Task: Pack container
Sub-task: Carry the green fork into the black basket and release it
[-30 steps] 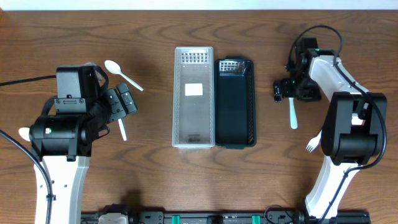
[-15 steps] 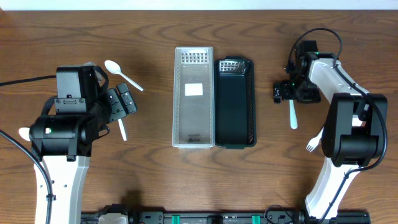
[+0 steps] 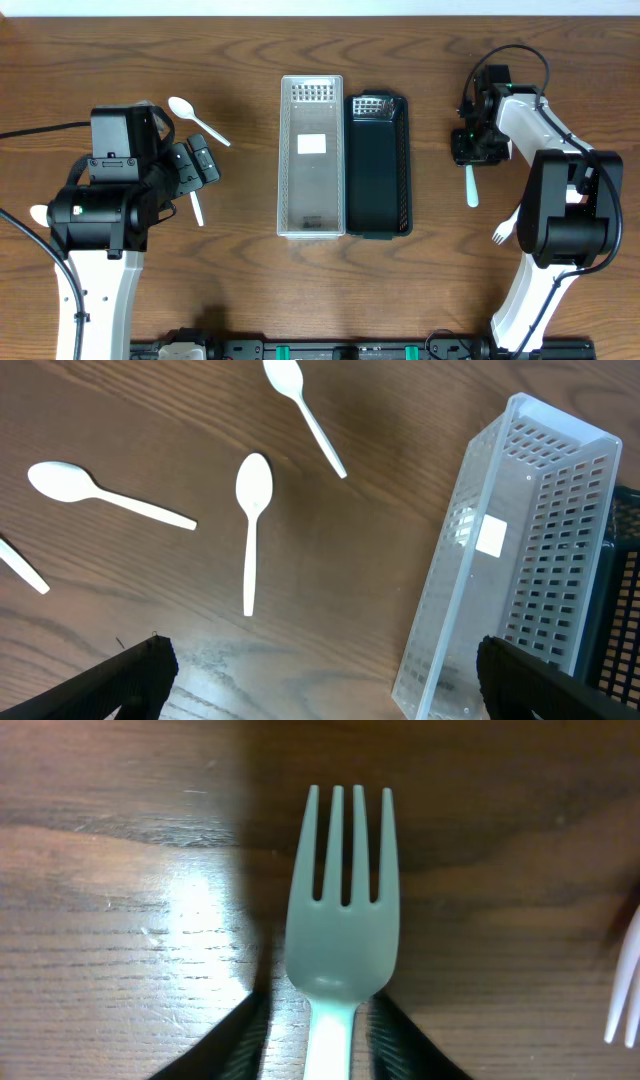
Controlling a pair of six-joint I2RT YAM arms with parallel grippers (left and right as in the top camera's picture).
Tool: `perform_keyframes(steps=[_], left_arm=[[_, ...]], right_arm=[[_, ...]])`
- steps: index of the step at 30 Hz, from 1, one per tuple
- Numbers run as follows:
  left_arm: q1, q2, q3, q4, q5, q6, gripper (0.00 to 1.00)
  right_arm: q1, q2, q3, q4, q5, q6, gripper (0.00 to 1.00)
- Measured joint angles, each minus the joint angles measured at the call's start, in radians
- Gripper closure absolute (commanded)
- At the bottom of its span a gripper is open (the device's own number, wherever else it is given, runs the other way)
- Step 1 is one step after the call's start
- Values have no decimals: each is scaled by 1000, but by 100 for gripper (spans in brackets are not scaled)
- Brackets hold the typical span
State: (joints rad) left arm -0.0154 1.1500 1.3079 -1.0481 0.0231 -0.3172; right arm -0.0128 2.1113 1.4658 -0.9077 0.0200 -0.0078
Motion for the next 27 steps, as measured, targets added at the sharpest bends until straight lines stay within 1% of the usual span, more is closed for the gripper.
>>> perform_keyframes(steps=[2, 7, 12, 17, 22, 27], left_arm=[[0, 0, 0, -1, 0, 0, 2], [0, 0, 0, -3, 0, 0, 2], [0, 0, 0, -3, 0, 0, 2], [0, 0, 0, -3, 0, 0, 2], [0, 0, 0, -3, 0, 0, 2], [0, 0, 0, -4, 0, 0, 2]], right_arm=[[0, 0, 0, 0, 3, 0, 82], [0, 0, 0, 0, 5, -1, 87], [0, -1, 0, 0, 7, 0, 99], [0, -1, 0, -5, 7, 0, 99], [7, -3, 16, -69, 10, 0, 99], [72, -59, 134, -135, 13, 47, 99]])
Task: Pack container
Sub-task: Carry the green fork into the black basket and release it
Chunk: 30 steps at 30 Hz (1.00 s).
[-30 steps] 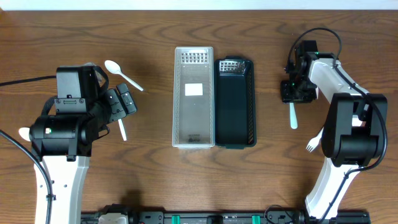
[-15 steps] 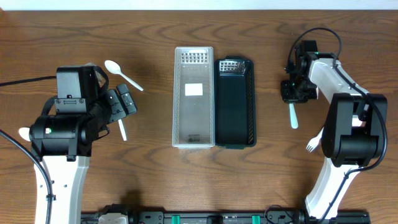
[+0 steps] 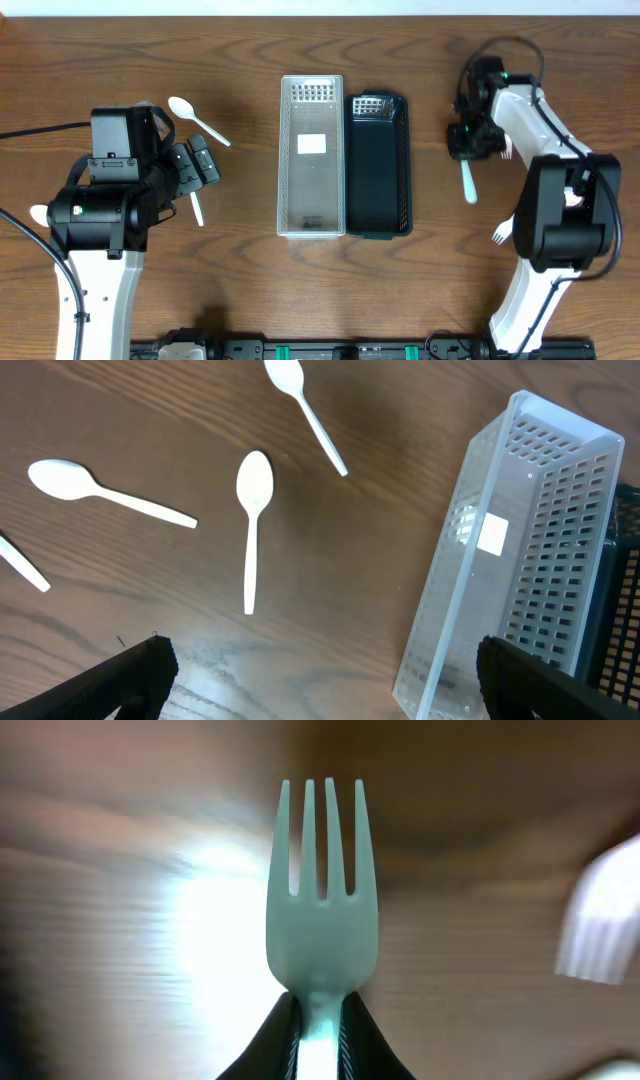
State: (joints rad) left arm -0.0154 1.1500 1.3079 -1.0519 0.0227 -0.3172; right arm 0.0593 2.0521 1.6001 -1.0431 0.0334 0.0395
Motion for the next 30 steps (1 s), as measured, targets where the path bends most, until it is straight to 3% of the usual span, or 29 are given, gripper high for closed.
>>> perform_keyframes(steps=[5, 10, 23, 24, 25, 30], left_arm=[[0, 0, 0, 0, 0, 0, 2], [0, 0, 0, 0, 0, 0, 2], [0, 0, 0, 0, 0, 0, 2], [0, 0, 0, 0, 0, 0, 2], [0, 0, 0, 0, 0, 0, 2], [0, 0, 0, 0, 0, 0, 2]], right_arm=[[118, -151, 193, -11, 2, 114, 99], [247, -217, 258, -13, 0, 246, 99], [396, 88, 235, -72, 3, 391, 98], [396, 99, 232, -71, 4, 392, 88], [396, 107, 228, -70, 5, 394, 71], [396, 106, 225, -52, 5, 381, 51]])
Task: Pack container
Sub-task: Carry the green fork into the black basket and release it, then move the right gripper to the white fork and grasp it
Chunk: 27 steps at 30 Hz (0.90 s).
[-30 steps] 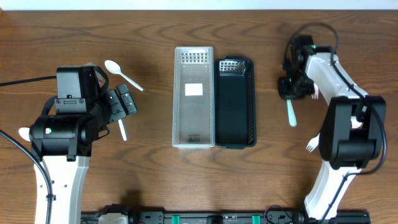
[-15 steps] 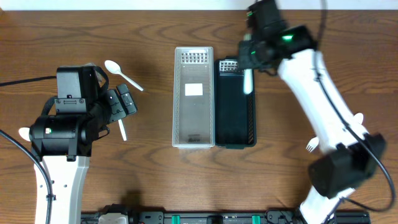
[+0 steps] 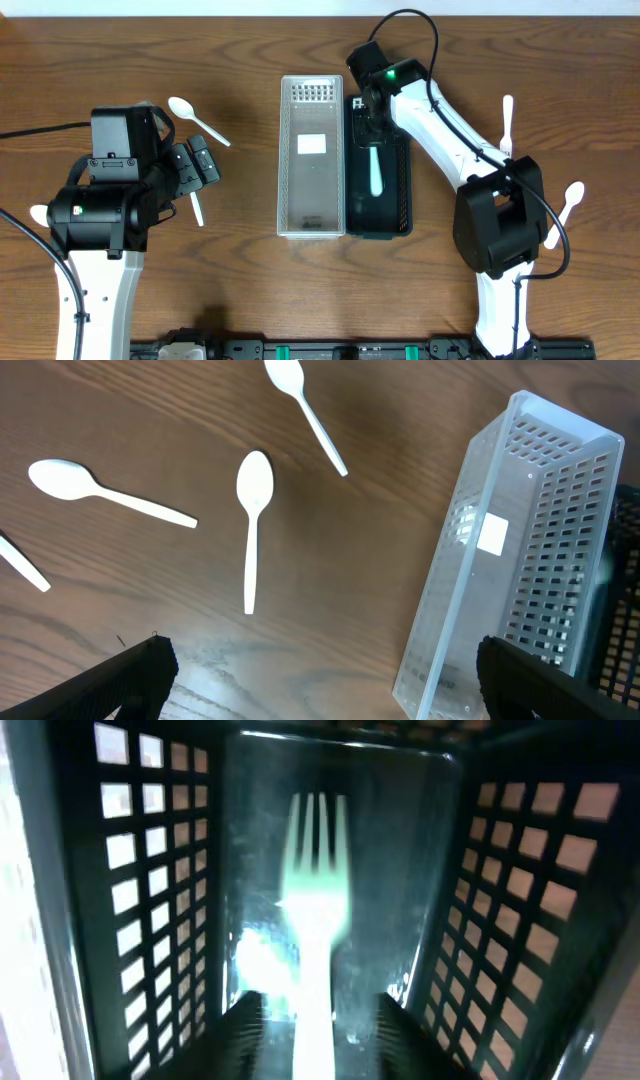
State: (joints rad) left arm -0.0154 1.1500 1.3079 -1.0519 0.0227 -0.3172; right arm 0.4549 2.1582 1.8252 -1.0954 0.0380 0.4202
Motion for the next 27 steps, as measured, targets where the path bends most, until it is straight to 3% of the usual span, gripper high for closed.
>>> perform_keyframes(steps=[5, 7, 9, 14, 20, 27], left_arm=[[0, 0, 0, 0, 0, 0, 2], [0, 0, 0, 0, 0, 0, 2], [0, 0, 0, 0, 0, 0, 2], [0, 0, 0, 0, 0, 0, 2], [0, 0, 0, 0, 0, 0, 2], [0, 0, 0, 0, 0, 0, 2]], right_arm=[[-1, 0, 18, -16, -22, -32, 40], [-4, -2, 48, -40, -20, -47, 25], [-15, -11, 94, -57, -3, -56, 2], [-145, -105, 247, -62, 59, -87, 1], [-464, -197, 345, -109, 72, -102, 1], [-646, -21, 342, -130, 68, -108, 1]])
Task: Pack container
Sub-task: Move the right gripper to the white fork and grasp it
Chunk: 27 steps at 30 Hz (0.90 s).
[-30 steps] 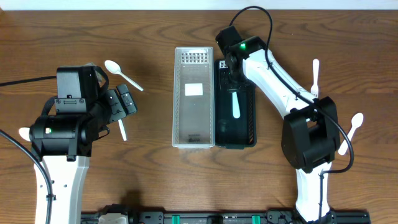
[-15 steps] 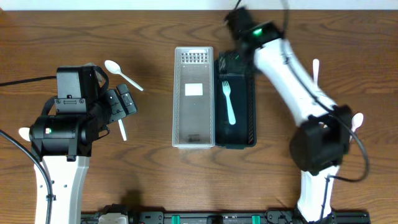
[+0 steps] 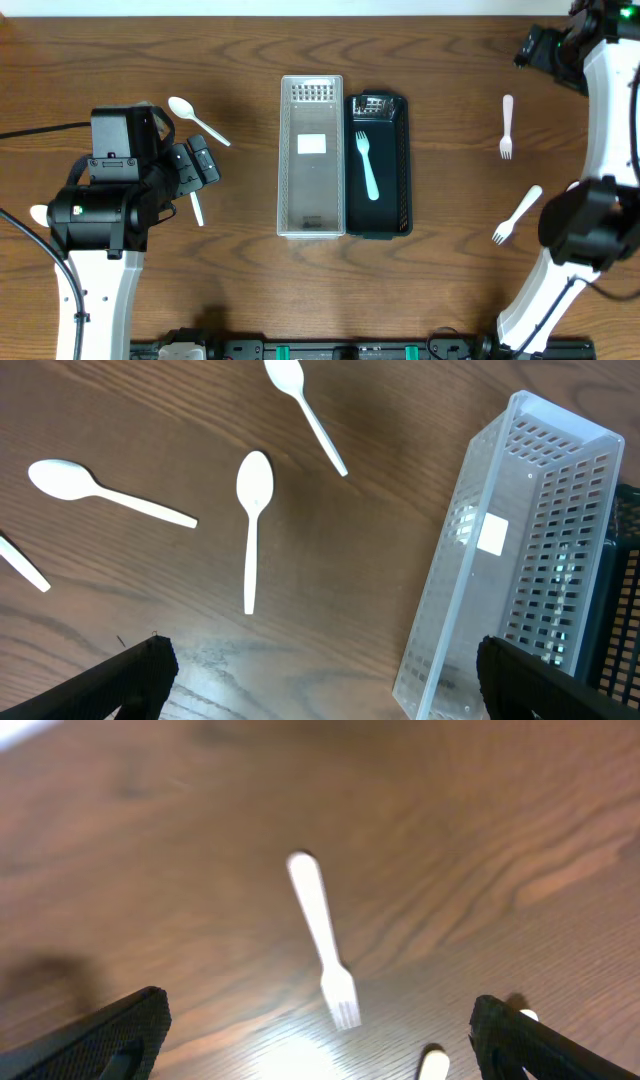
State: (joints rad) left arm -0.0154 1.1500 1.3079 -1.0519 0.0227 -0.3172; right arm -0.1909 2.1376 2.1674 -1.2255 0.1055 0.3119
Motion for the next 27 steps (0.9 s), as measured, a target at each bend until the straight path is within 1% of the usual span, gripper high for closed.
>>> perform_keyframes(steps=[5, 8, 21, 27], left_arm=[[0, 0, 0, 0, 0, 0, 2], [0, 0, 0, 0, 0, 0, 2], [0, 0, 0, 0, 0, 0, 2], [0, 0, 0, 0, 0, 0, 2]], right_arm=[[-16, 154, -10, -11, -4, -21, 1], [-14, 213, -13, -13, -11, -36, 1], [-13, 352, -13, -34, -28, -84, 1], [-13, 357, -13, -32, -42, -126, 1]])
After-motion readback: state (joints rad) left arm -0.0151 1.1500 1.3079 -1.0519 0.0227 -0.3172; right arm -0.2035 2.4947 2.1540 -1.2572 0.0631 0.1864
